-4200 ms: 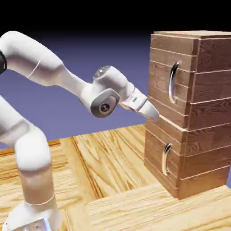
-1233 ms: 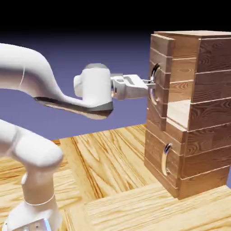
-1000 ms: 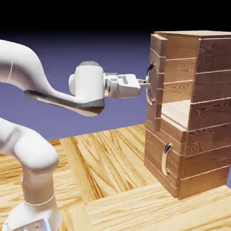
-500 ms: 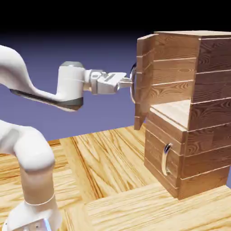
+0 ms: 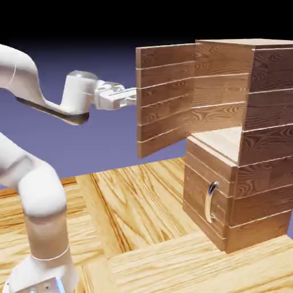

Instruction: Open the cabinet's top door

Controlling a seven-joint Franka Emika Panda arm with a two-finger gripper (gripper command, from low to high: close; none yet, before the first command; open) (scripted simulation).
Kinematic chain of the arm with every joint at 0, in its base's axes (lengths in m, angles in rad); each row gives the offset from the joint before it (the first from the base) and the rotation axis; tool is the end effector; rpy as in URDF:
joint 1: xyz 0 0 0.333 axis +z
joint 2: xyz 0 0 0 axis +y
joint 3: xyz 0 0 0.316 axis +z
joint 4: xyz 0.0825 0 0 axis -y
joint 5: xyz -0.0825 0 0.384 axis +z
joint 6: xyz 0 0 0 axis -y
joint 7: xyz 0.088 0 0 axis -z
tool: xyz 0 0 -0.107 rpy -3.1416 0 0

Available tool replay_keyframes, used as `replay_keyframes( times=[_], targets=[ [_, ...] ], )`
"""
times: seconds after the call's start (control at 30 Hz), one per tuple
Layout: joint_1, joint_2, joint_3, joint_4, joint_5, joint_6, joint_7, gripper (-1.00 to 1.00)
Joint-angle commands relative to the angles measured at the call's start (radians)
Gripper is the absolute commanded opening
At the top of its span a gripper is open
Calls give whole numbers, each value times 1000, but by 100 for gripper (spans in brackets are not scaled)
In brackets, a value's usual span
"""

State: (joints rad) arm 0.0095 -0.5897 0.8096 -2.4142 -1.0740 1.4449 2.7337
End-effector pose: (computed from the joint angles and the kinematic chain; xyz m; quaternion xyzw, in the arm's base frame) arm 0.2977 0.2263 0.5237 0.4002 -0.5829 0.6953 0.1292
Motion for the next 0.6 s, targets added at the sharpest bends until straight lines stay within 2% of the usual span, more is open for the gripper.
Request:
replay_keyframes(
  times=[0.0,0.4,0.57],
  targets=[
    [-22,29,33,32,14,-45,8,-100],
    [-308,421,448,371,31,-540,160,-100],
    [-471,460,623,412,31,-590,178,-100]
  ],
)
